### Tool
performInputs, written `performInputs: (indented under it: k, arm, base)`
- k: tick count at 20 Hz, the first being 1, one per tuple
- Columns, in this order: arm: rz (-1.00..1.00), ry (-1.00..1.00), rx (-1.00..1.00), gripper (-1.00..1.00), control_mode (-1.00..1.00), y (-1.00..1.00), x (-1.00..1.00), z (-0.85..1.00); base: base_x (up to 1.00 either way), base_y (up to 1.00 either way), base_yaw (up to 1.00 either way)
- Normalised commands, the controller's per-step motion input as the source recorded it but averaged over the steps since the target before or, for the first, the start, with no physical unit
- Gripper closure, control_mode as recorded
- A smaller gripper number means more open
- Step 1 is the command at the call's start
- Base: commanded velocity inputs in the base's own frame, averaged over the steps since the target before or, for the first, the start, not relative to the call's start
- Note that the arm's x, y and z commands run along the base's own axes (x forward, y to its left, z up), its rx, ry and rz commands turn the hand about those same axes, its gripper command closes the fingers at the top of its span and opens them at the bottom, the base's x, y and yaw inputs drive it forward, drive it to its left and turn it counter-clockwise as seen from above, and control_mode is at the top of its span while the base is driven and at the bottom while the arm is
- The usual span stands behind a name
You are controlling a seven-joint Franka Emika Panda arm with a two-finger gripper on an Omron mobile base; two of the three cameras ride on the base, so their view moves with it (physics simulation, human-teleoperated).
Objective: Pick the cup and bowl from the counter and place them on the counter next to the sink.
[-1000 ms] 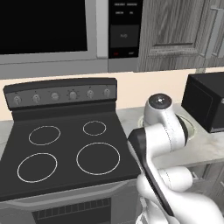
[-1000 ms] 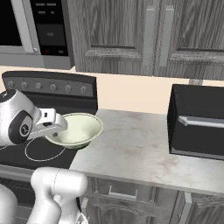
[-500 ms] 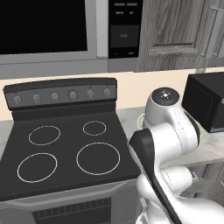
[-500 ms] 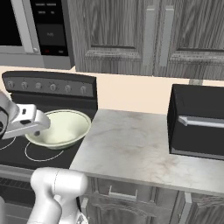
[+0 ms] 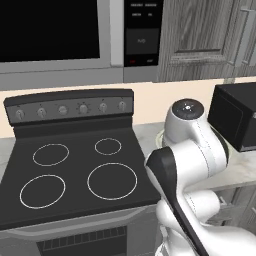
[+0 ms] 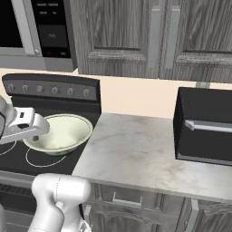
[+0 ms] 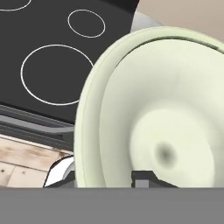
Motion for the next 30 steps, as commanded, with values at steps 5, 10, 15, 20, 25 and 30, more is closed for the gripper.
performInputs:
  k: [5,10,15,20,25,30]
  arm:
    - [0.0,0.0,0.0,1.0,1.0,0.0,-0.01,0.0]
    - [0.0,0.0,0.0,1.0,1.0,0.0,0.0,0.0]
    - [0.0,0.0,0.0,1.0,1.0,0.0,0.0,0.0]
    - [0.0,0.0,0.0,1.0,1.0,0.0,0.0,0.0]
    - [0.0,0.0,0.0,1.0,1.0,0.0,0.0,0.0]
    - [0.0,0.0,0.0,1.0,1.0,0.0,0.0,0.0]
  base:
    - [-0.01,0.0,0.0]
    - [-0.56,0.0,0.0]
    - [-0.93,0.0,0.0]
    - [0.18,-0.04,0.02]
    - [0.0,0.1,0.45]
    - [-0.47,0.25,0.66]
